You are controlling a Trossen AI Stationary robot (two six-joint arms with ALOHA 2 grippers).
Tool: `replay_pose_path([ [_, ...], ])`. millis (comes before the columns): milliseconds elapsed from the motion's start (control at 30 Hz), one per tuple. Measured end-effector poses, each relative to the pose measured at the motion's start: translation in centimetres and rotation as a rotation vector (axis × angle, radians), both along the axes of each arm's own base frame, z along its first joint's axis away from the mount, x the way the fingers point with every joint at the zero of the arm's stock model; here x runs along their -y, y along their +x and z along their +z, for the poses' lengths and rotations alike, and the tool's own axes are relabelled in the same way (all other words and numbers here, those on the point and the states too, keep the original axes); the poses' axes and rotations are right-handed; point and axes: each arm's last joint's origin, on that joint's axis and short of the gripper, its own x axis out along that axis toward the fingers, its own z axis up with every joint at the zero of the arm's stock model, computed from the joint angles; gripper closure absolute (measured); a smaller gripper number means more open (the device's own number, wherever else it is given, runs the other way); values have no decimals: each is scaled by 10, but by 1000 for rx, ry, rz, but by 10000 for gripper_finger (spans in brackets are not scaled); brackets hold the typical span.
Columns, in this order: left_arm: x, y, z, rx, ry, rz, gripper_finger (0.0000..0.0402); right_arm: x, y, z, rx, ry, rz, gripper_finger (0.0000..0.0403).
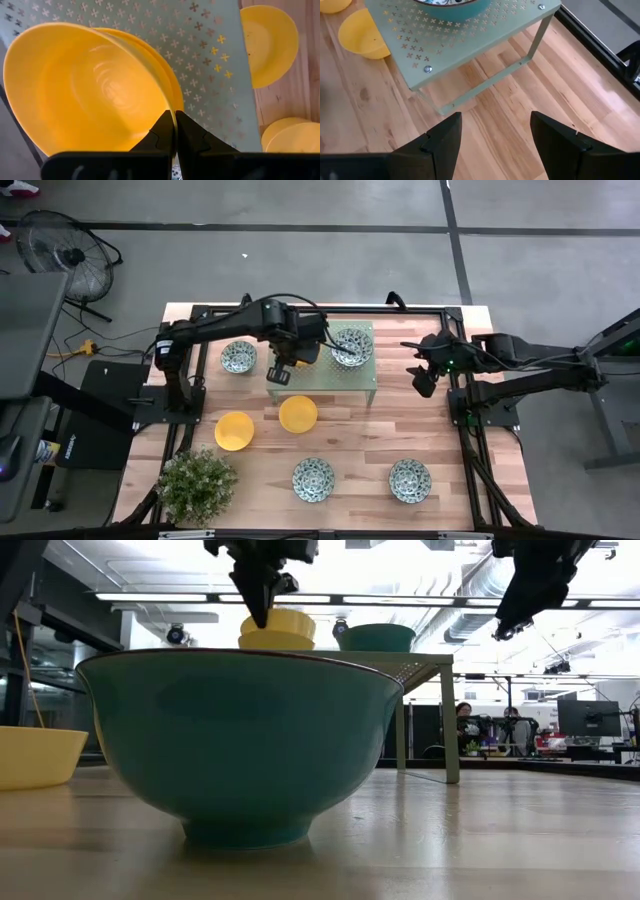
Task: Pick & Place Mini bowls
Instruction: Stack the yellow bowl on top of the yellow bowl on the shelf
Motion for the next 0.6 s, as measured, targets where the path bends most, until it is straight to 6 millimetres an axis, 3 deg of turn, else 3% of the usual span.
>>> replay_pose_path([
  [433, -1, 4, 1, 55, -20, -4, 378, -2, 0, 0, -10, 22, 74, 178],
  [600, -1, 5, 2, 66, -19, -4, 344, -2, 1, 0, -14, 25, 100, 178],
])
